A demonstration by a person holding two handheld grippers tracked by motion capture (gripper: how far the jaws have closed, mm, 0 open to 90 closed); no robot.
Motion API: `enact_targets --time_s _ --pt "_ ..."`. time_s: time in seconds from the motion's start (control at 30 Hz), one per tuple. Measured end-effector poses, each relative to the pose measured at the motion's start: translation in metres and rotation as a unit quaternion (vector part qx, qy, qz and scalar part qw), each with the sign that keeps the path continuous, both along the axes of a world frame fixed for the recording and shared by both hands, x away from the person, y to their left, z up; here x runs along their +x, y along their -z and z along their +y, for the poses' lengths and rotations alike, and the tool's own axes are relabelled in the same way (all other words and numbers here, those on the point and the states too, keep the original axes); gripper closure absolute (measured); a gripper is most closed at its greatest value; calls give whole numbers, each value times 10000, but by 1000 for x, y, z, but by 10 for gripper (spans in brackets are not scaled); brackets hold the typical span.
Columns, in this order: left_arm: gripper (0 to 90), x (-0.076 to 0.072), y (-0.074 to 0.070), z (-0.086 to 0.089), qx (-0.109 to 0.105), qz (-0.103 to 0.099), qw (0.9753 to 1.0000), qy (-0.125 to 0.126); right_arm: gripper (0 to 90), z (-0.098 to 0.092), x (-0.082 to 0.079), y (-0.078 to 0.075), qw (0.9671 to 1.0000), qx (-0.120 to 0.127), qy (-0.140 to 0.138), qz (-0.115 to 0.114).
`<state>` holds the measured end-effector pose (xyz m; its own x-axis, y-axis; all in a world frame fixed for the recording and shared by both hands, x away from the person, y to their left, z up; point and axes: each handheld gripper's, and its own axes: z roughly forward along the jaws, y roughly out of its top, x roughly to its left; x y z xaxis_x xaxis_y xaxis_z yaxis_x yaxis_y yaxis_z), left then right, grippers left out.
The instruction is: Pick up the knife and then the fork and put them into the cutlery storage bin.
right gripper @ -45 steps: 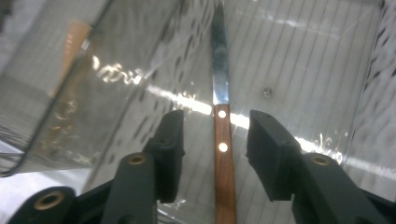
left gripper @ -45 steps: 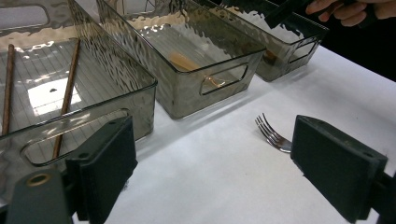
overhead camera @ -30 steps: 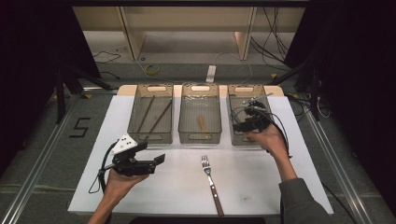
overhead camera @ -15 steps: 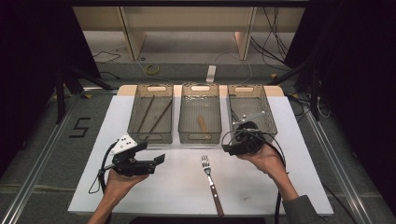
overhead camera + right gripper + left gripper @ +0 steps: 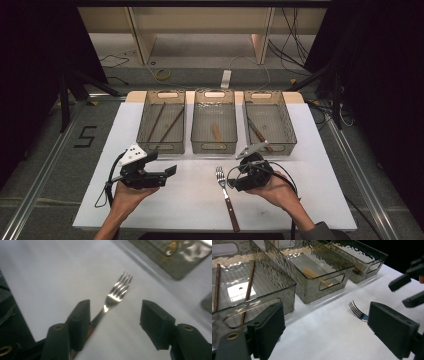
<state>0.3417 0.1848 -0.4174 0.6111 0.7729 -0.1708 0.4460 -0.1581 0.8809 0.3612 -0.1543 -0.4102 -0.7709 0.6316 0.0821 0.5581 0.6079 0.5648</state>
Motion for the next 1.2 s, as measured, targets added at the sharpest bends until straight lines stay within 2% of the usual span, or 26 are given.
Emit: enact_targets --time_s 0.33,0.6,0.83,0.93,1.2 --pt "136 0 0 0 10 -1 10000 1 613 6 -20 15 9988 97 -443 179" --pt "136 0 0 0 18 -2 10000 2 756 17 -33 25 9960 26 -848 285" --pt "136 0 0 0 19 -1 10000 -4 865 23 -40 32 9934 -47 -1063 420" --pt "136 0 0 0 15 -3 10000 -7 897 25 -42 34 9924 -99 -1136 467" --pt "136 0 0 -1 24 18 10000 -12 900 31 -47 44 9889 -312 -1322 600"
